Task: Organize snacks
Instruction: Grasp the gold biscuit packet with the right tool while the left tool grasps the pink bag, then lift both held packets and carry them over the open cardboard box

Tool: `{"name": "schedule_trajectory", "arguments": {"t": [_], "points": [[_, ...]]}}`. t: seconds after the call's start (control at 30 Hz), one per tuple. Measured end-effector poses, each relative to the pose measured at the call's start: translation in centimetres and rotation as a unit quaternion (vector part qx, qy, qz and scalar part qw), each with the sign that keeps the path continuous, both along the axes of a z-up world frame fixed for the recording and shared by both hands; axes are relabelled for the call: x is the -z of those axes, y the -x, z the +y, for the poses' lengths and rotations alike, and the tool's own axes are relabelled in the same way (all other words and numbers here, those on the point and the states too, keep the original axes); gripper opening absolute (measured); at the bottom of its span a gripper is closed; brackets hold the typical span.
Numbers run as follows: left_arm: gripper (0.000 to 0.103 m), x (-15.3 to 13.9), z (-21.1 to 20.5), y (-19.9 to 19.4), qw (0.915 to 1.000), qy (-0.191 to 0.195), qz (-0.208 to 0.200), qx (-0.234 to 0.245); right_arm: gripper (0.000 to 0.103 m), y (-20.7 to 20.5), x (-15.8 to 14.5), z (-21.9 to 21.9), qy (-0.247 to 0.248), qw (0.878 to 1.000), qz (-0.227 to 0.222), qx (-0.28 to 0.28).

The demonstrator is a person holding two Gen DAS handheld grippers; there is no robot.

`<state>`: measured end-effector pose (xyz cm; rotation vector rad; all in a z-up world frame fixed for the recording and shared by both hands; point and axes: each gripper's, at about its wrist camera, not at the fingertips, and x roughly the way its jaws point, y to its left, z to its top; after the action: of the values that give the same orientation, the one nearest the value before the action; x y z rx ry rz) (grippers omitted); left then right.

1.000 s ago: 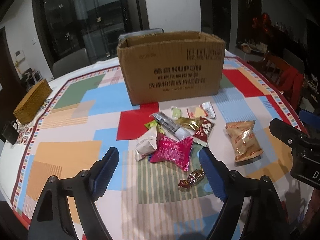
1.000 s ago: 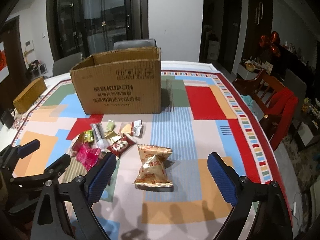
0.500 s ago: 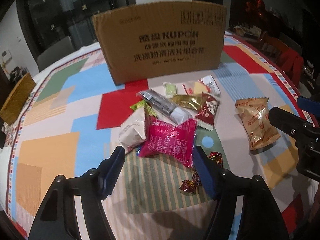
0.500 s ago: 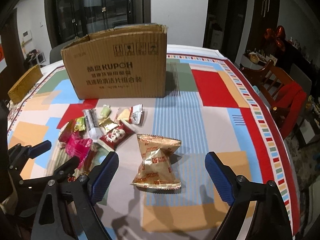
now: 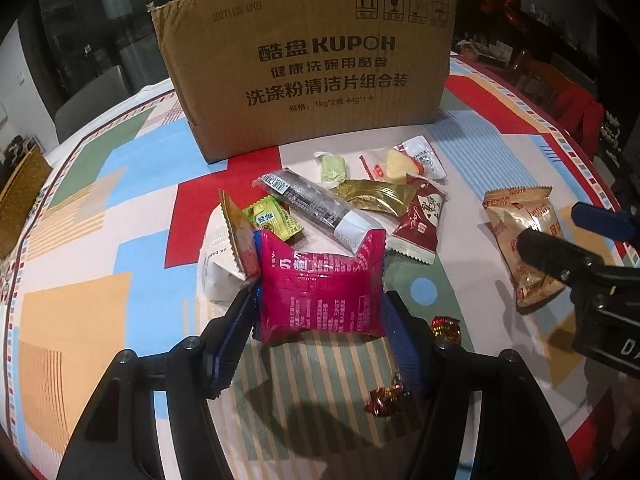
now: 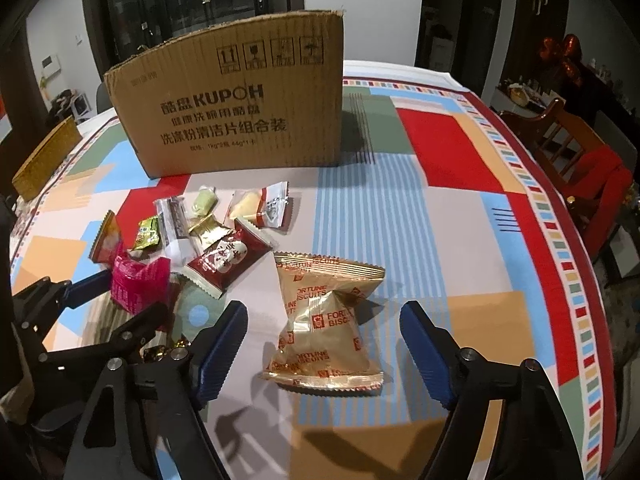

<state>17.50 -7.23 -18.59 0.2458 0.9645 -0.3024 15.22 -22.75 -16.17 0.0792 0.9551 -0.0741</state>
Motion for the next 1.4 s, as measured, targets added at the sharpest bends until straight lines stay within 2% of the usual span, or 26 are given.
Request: {"name": "schedule_trajectory", "arguments": {"t": [0.13,0.43,0.57,1.4], "points": [[0.064,0.2,0.0,-0.6,1.0000,0.007,0.004,0.000,0.073,-0.6,0.7,-0.1,-0.008,1.000,0.010,0.000],[0.052,0.2,-0.1,-1.3,0.9999,0.015,0.005,0.003,0.048,-1.4,2.1,-0.3,-0.031,0.999,0.041,-0.003],[0.048,0.2,0.0,-1.3,0.9998,0.019,0.009,0.004,0.041,-1.4,2.0,-0.3,-0.039,0.998,0.040,-0.006],[0.047,-5.2,1.0,1.7,0.9989,0.026,-0.035,-0.017,0.040,0.7,-2.8,-0.3,-0.042,0.999,-0.016,-0.014]]}}
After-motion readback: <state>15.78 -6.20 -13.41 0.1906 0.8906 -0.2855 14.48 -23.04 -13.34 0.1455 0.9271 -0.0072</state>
